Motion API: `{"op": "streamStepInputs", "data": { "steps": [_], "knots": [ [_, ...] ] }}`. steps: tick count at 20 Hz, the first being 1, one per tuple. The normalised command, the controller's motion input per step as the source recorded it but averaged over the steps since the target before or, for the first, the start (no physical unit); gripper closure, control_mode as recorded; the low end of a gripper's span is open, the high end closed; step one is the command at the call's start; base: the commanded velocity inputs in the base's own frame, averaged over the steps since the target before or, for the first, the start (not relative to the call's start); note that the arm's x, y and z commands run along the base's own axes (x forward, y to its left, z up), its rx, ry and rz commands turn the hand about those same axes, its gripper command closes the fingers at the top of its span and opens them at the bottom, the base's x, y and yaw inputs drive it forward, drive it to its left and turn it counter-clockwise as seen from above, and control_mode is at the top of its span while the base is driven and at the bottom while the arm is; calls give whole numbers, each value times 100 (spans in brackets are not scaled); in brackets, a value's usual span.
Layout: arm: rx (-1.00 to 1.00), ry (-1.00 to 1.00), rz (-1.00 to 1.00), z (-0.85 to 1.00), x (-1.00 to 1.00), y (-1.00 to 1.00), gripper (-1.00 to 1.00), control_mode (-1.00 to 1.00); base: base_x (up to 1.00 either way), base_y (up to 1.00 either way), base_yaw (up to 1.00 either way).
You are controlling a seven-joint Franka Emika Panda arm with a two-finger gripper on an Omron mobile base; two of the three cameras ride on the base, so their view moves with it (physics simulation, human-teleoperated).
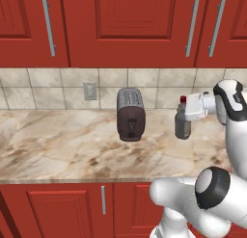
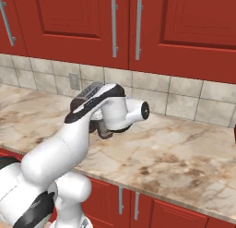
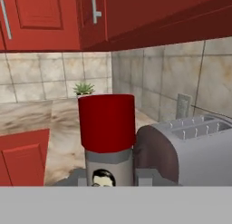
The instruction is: Place the liquors on the top shelf of the fridge to keep them out of children's reach, and place the sweet potato on lower shelves for easy access.
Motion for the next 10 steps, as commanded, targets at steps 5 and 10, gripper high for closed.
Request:
{"op": "streamStepInputs", "data": {
  "steps": [5, 10],
  "knots": [
    [0, 0, -11, 10, -64, 67, 100, -100, 0, 0, 0],
    [0, 0, -24, 46, -39, 53, 100, -100, 0, 0, 0]
  ]
}}
